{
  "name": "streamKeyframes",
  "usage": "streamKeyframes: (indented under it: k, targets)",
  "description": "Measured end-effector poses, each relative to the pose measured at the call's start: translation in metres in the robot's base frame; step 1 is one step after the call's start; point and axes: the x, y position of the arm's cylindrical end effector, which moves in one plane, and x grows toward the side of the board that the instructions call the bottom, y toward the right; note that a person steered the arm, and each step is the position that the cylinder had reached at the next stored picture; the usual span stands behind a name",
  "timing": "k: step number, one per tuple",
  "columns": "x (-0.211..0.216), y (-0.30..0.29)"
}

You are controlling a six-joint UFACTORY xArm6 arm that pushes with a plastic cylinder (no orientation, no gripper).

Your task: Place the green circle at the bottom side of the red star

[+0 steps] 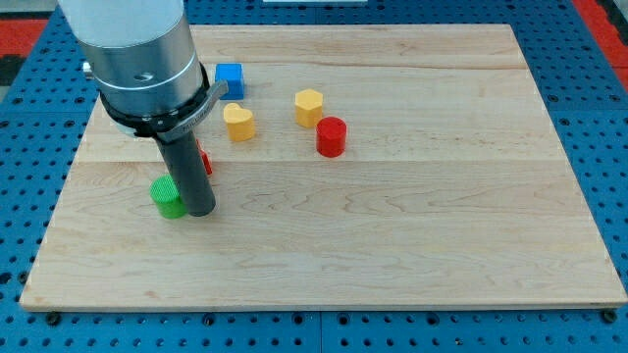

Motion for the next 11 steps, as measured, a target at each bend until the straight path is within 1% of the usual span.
streamKeyframes:
  k: [1,2,3,4,5,6,7,8,9,10,11]
  targets:
    - [0.006,-0.032]
    - [0.043,-0.071]
    - [0.027,-0.099]
    - [0.011,-0.089]
    - [0.017,-0.088]
    - [0.001,-0.114]
    - [-0.007,-0.084]
    - [0.041,-0.05]
    - [0.073,-0.014]
    - [0.052,-0.078]
    - [0.001,-0.084]
